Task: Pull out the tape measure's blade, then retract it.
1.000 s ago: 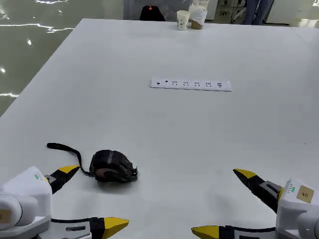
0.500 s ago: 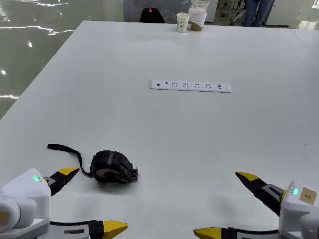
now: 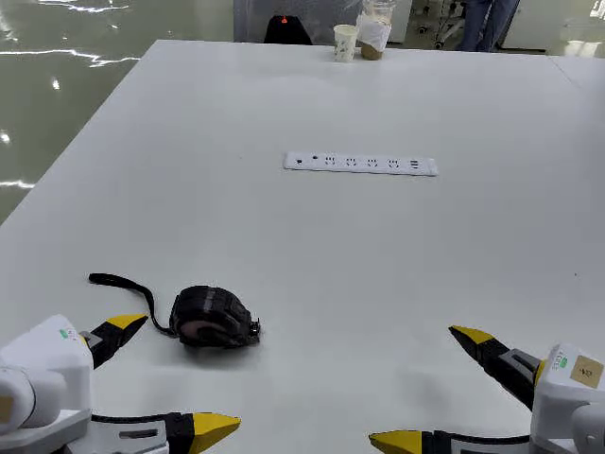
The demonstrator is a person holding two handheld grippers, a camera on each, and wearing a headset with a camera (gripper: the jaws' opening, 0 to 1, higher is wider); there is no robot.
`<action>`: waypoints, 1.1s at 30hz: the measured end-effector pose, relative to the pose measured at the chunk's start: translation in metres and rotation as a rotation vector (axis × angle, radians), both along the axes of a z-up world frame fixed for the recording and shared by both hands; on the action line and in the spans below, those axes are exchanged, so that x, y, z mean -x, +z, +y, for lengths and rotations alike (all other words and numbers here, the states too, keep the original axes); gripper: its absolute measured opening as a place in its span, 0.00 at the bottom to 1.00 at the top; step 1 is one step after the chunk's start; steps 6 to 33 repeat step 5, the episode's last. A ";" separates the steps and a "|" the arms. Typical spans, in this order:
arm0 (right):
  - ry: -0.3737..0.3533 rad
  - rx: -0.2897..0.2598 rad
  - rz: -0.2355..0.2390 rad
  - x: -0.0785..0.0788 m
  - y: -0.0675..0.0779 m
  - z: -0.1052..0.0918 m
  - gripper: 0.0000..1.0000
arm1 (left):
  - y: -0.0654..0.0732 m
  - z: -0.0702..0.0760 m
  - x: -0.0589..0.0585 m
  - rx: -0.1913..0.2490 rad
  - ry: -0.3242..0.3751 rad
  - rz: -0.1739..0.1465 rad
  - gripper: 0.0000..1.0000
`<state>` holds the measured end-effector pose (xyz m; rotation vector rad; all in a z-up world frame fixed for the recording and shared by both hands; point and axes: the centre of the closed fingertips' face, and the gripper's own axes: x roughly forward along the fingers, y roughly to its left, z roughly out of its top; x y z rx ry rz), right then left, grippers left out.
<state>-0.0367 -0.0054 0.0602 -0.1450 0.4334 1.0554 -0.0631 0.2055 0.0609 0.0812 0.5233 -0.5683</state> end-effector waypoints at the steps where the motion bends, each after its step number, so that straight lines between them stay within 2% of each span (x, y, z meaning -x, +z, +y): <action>1: 0.000 0.000 0.000 0.000 0.000 0.000 0.99 | 0.001 0.000 0.000 -0.002 0.000 -0.003 0.99; 33: -0.001 0.001 0.000 0.000 0.000 0.000 0.99 | 0.002 0.000 0.000 0.003 0.001 -0.001 0.99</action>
